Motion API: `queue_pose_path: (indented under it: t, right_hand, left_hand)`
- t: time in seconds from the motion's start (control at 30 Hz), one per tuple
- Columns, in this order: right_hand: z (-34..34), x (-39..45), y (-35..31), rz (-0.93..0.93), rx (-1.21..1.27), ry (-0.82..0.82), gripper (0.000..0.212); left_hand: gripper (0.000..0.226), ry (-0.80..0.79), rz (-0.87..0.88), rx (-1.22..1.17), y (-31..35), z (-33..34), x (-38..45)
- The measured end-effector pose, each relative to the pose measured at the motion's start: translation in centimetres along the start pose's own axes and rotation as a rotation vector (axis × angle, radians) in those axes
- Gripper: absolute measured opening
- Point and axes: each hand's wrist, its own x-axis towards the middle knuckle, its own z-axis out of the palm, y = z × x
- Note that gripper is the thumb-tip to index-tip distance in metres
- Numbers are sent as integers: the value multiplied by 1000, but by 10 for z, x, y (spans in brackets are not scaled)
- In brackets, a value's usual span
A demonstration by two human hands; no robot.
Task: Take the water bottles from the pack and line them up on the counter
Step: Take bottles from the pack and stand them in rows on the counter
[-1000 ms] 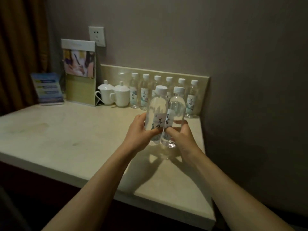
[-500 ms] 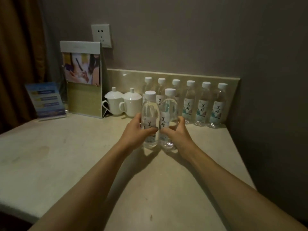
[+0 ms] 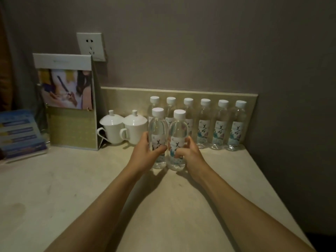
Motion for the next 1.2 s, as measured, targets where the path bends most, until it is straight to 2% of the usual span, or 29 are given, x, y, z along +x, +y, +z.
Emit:
queue_pose_path:
  t: [0.2, 0.27, 0.33, 0.4, 0.47, 0.5, 0.57, 0.83, 1.2]
  right_hand:
    - [15, 6, -1, -4, -44, 67, 56]
    - [17, 3, 2, 3, -111, 73, 51]
    - [19, 0, 6, 12, -215, 73, 57]
    - [22, -5, 6, 4, -449, 127, 83]
    - [27, -11, 5, -29, -816, 275, 99]
    - [31, -14, 5, -53, -962, 358, 97]
    - [37, -19, 4, -41, -1080, 464, 88]
    - [43, -14, 2, -13, -1021, 493, 69]
    - [44, 3, 2, -8, -1018, 513, 69]
  left_hand:
    - [52, -14, 75, 65, -9, -8, 23]
    - [54, -19, 87, 122, -12, -9, 30]
    - [57, -9, 86, 199, -19, -8, 34]
    - [59, 26, 74, 323, -29, -7, 32]
    - [61, 47, 66, 449, -41, -7, 23]
    - [63, 50, 68, 467, -46, -7, 19]
    - [60, 49, 69, 450, -52, -7, 17]
    - [41, 20, 80, 422, -51, -2, 27]
    - [48, 58, 48, 501, -52, 4, 42]
